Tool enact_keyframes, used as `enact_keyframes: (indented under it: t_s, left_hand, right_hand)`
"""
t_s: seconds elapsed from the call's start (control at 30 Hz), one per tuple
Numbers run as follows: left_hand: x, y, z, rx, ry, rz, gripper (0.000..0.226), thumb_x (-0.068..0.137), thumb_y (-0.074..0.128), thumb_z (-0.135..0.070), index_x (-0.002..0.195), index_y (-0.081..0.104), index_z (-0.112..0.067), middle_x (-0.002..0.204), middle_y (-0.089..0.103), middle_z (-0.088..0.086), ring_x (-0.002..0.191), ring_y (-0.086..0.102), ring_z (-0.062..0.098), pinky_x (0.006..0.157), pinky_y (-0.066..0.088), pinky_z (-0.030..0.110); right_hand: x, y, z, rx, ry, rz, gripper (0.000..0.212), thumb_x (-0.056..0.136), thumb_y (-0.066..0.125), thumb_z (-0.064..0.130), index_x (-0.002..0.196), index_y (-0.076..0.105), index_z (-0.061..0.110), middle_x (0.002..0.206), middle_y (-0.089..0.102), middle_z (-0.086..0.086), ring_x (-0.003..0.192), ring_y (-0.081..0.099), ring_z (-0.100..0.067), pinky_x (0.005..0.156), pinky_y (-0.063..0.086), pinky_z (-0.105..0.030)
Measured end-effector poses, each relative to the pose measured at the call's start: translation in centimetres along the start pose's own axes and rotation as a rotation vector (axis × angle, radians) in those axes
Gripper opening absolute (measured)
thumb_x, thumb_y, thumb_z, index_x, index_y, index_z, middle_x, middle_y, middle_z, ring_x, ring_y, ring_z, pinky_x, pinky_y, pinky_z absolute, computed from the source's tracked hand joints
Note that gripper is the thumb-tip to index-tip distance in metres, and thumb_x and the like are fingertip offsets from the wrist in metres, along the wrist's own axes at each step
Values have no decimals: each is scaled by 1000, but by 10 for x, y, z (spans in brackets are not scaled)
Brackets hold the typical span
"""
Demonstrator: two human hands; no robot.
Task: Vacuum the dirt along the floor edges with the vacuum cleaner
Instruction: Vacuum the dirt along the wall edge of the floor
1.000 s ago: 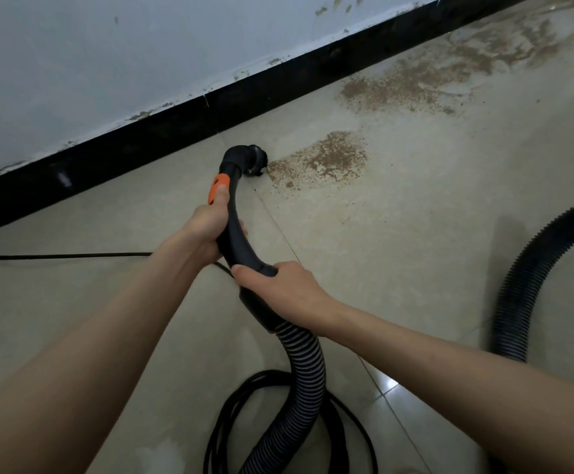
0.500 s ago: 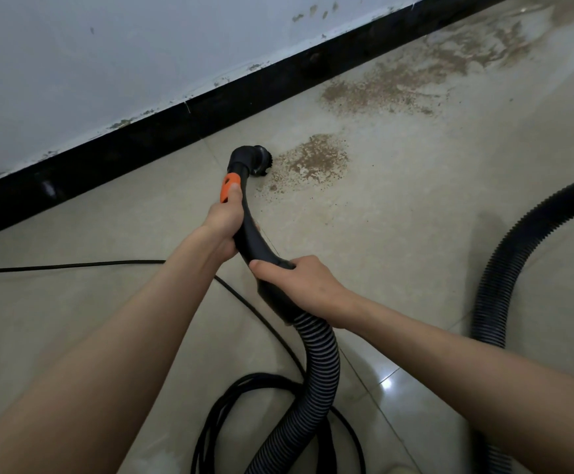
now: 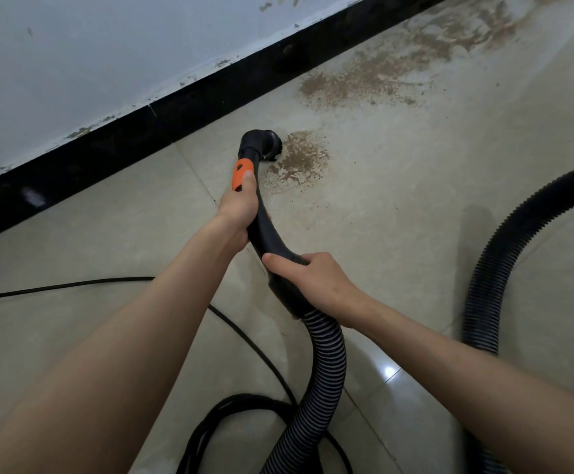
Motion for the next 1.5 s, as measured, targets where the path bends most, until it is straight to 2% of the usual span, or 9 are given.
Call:
enact_keyframes:
  t_s: [0.13,0.3,0.5,0.7,0.87,1.0,1.17,1.37,1.5]
  left_hand:
    - [5,14,-8,61,28,9,44,99,37,-48,110,43,-6,81,53,7,72,55,22,73,52,36]
    - [15,31,-12,62,21,25,48,98,37,-51,112,43,-5,87,51,8,84,54,25,87,51,41]
    - [24,55,-20,142,36,93,61,97,38,-53,127,43,0,100,53,12,88,54,26,90,51,41]
    - [29,76,-27,185,37,135,61,97,37,-54,124,46,0,97,54,11,85,55,26,88,52,40]
    - [31,72,-27,187,41,125,62,97,37,-53,127,44,0,98,54,12,84,55,26,85,52,39]
    - [31,51,-26,173,45,72,60,97,37,-52,128,43,-1,101,54,12,89,55,26,92,51,42]
    - [25,-4,-11,113,38,-5,62,96,39,-53,126,42,1,91,55,11,80,56,26,79,51,39]
    - [1,-75,3,114,8,-94,70,94,40,-58,124,45,5,74,55,10,62,55,24,58,49,33]
    - [-20,-99,9,150,-25,-84,69,95,39,-57,119,48,6,71,56,11,58,55,24,54,49,31]
  right_hand:
    - [8,-10,0,53,-1,-6,44,74,74,54,73,68,10,68,68,-3,56,64,-18,62,57,-38]
    - [16,-24,0,31,-7,-66,48,74,73,56,77,69,8,72,69,-5,59,65,-19,65,59,-41]
    - [25,-37,-1,45,-2,-124,46,74,71,57,79,67,11,79,70,-7,66,68,-23,65,60,-41]
    - [33,-48,-4,75,0,-158,42,75,70,56,79,65,14,77,67,-6,67,67,-24,65,59,-40]
    - [37,-43,-3,82,-15,-118,42,76,71,54,79,65,13,72,66,-3,57,65,-19,53,54,-30]
    - [36,-30,3,80,-20,-68,40,77,73,52,75,64,13,67,65,-2,48,62,-14,47,50,-27]
    - [25,11,9,-14,-32,1,42,75,72,54,76,68,12,75,71,-5,62,68,-20,64,60,-40]
    - [1,68,13,-86,-14,99,46,74,69,60,79,67,15,83,70,-4,77,69,-23,71,59,-35]
    - [-25,98,9,-68,46,169,63,72,65,65,99,70,8,97,71,-10,88,69,-28,84,58,-45]
Point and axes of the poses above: each hand's wrist, its own x-axis towards the middle knuckle, its own y-axis out of the palm, z = x × y, the point moved 6 cm from there along x, towards the middle knuckle
